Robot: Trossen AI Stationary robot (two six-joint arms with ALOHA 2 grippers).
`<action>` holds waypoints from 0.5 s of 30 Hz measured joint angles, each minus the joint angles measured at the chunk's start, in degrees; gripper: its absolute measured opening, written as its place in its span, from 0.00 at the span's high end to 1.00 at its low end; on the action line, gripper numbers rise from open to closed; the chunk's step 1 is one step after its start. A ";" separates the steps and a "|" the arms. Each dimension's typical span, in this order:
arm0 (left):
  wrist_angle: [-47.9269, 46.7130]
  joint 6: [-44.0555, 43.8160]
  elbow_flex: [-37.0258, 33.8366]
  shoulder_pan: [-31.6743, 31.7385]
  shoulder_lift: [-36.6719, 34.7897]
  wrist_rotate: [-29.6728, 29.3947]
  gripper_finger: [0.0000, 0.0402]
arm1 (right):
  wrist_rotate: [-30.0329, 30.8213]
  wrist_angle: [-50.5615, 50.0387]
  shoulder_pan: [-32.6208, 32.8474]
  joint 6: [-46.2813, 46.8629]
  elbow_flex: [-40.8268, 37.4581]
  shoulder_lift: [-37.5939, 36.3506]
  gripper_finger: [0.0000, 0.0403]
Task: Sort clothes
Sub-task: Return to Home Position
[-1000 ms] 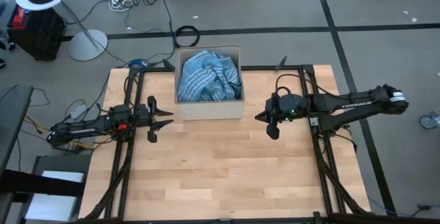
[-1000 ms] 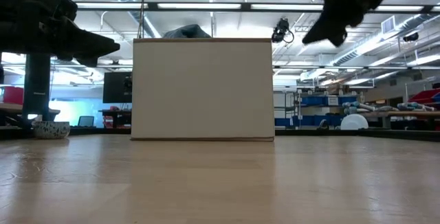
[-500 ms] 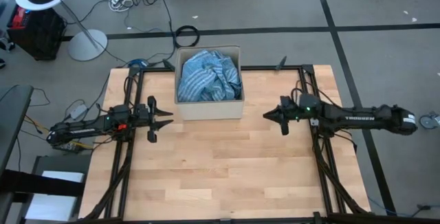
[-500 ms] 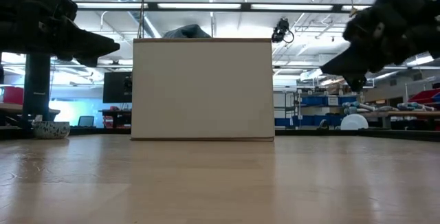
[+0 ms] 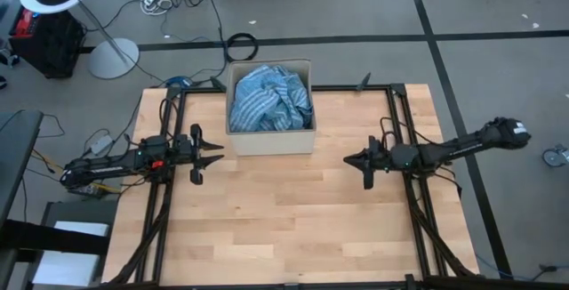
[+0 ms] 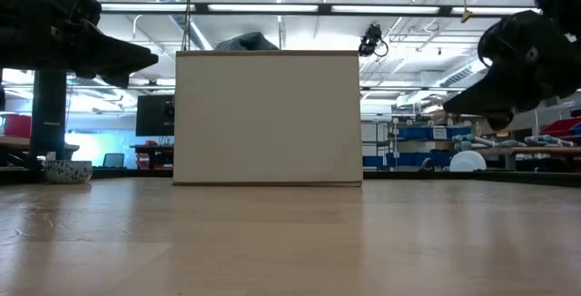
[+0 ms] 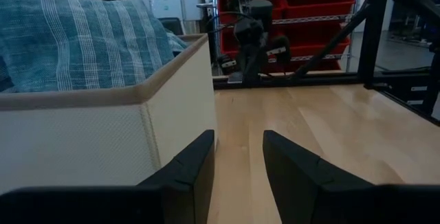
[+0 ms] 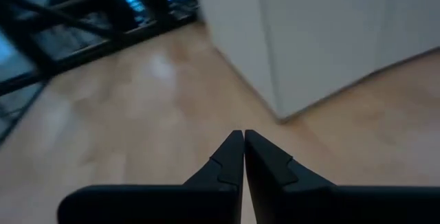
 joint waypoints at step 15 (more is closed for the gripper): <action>0.04 0.00 0.02 0.00 0.00 -0.03 0.67 | 12.04 -8.24 7.19 -6.55 -0.07 -3.33 0.94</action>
